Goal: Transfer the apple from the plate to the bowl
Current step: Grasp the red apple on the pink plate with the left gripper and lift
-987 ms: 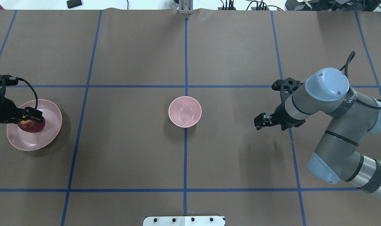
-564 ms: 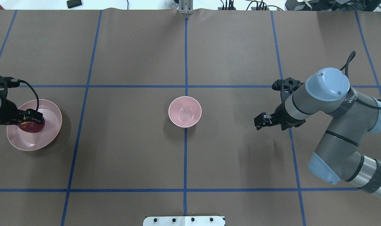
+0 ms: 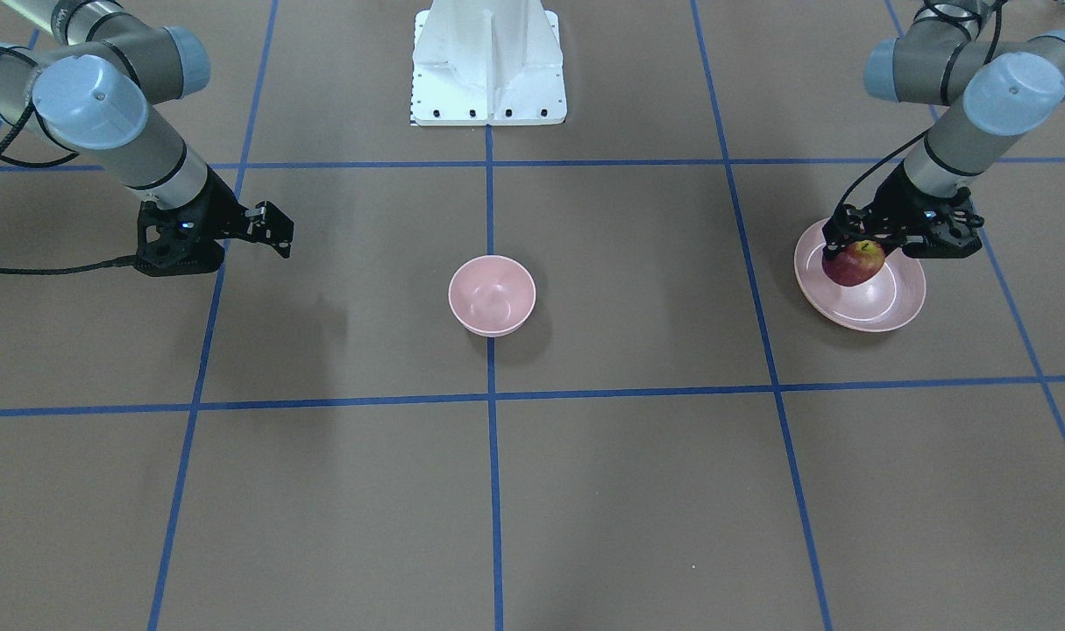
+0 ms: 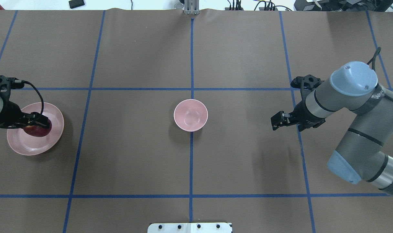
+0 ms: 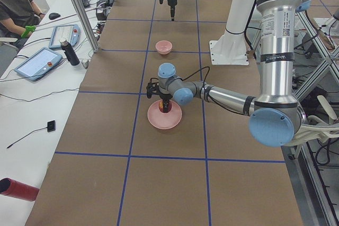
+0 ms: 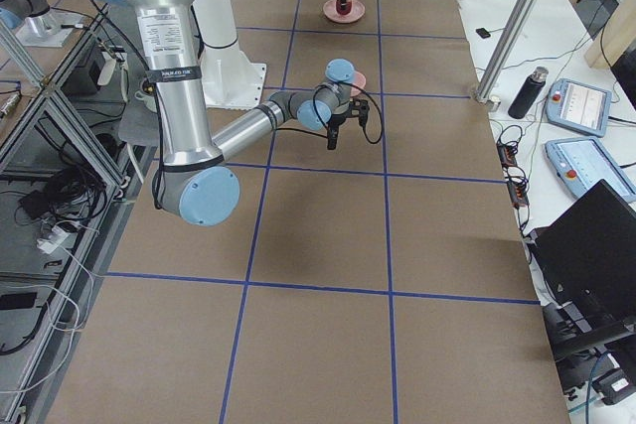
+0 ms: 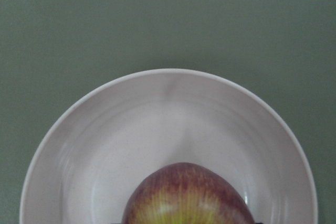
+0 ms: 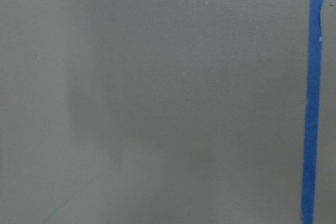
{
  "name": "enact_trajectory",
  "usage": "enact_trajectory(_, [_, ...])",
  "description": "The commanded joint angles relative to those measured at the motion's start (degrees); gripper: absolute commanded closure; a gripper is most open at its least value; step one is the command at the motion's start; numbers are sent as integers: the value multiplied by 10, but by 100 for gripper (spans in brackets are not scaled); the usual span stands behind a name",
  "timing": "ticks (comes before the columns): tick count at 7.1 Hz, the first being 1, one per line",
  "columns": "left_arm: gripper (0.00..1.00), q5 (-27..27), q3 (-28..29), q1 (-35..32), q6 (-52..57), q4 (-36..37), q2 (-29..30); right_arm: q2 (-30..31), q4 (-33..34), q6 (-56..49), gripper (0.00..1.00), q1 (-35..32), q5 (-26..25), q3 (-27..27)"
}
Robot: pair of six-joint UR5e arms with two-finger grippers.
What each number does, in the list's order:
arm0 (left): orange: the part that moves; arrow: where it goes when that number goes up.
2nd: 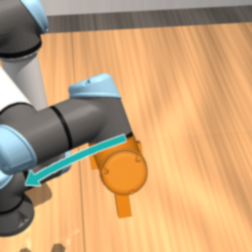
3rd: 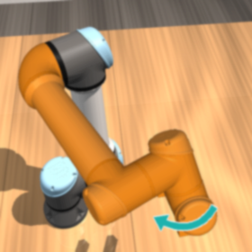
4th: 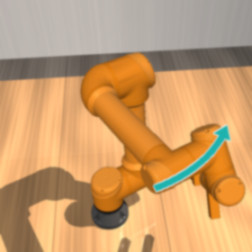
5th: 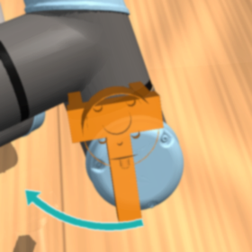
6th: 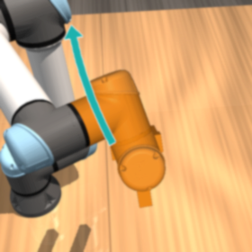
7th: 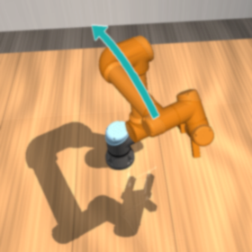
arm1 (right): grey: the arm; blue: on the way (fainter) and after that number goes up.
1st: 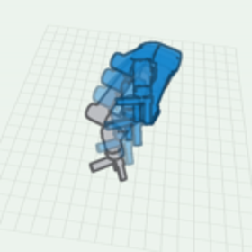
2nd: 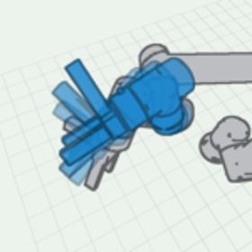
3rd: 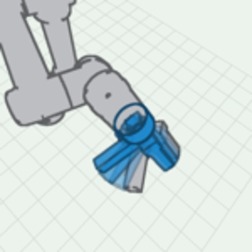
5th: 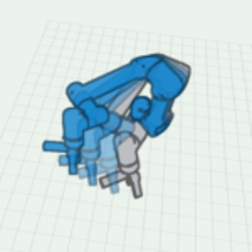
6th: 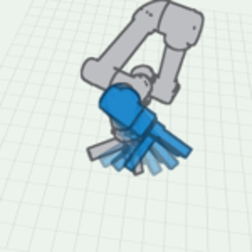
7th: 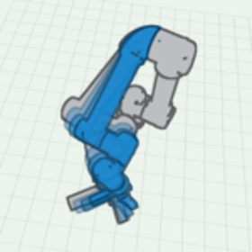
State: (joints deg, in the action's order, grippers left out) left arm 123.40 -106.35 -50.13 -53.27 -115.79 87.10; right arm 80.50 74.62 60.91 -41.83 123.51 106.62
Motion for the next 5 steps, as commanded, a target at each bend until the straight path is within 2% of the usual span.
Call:
enact_trajectory(1, [100,18,-101,1,-23,176,94,45,0,-64,0,-28,7,15])
enact_trajectory(2, [100,-12,-100,37,-94,254,193,68,0,-116,0,-55,20,13])
enact_trajectory(3, [100,-79,-98,103,-129,324,267,94,0,-165,0,-89,35,14])
enact_trajectory(4, [100,-110,-76,134,-160,381,349,124,0,-222,0,-120,47,13])
enact_trajectory(5, [100,-112,-12,138,-182,386,419,153,0,-286,0,-156,56,11])
